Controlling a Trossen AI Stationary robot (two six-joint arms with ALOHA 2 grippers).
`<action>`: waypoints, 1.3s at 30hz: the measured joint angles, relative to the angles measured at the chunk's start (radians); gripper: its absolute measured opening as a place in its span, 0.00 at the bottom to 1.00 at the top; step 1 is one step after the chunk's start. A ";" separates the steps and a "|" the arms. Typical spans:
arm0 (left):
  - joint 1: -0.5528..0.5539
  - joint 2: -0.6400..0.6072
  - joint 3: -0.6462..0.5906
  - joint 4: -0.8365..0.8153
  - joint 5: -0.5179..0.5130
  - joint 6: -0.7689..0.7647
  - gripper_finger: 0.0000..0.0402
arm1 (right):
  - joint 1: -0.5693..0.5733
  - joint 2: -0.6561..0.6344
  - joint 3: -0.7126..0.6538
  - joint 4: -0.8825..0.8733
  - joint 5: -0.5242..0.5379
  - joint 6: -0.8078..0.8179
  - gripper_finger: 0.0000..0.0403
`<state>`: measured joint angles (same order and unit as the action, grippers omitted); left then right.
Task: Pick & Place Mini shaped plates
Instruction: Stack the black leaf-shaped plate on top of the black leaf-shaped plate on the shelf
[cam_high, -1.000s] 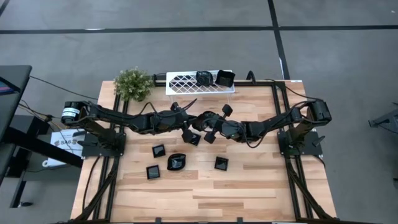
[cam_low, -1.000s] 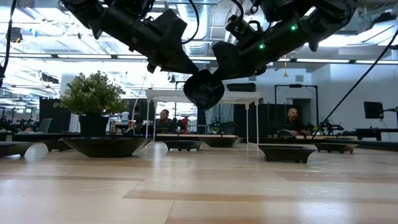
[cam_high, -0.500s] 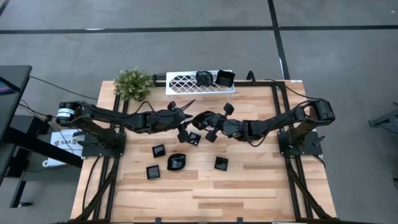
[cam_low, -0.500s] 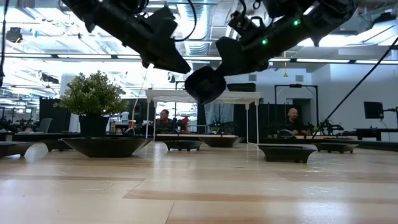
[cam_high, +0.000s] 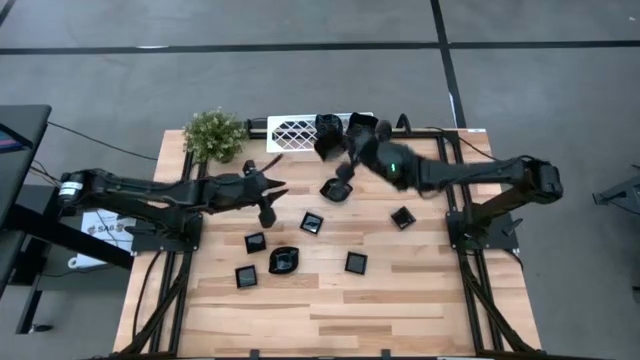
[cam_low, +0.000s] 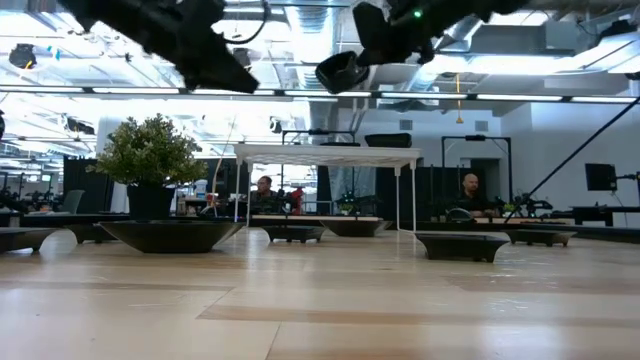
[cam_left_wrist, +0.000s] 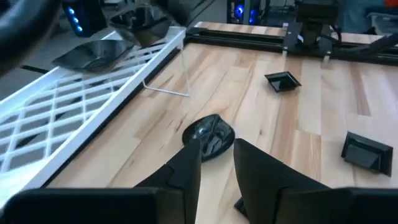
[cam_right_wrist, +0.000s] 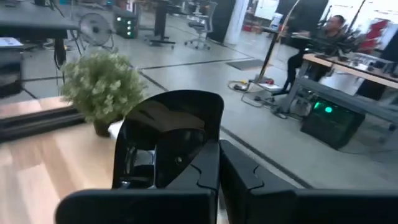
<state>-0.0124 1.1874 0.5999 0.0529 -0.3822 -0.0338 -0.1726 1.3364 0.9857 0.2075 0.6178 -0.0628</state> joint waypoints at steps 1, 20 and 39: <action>-0.001 -0.027 -0.021 -0.001 0.000 -0.001 0.24 | -0.035 0.008 0.044 -0.054 -0.041 0.000 0.00; -0.007 -0.222 -0.141 0.097 0.028 -0.012 0.25 | -0.559 0.493 0.897 -0.830 -0.838 -0.016 0.00; -0.008 -0.224 -0.140 0.113 0.028 0.030 0.25 | -0.640 0.686 1.055 -1.027 -1.022 -0.090 0.00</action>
<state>-0.0208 0.9634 0.4595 0.1661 -0.3542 -0.0040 -0.8124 2.0224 2.0411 -0.8199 -0.4046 -0.1527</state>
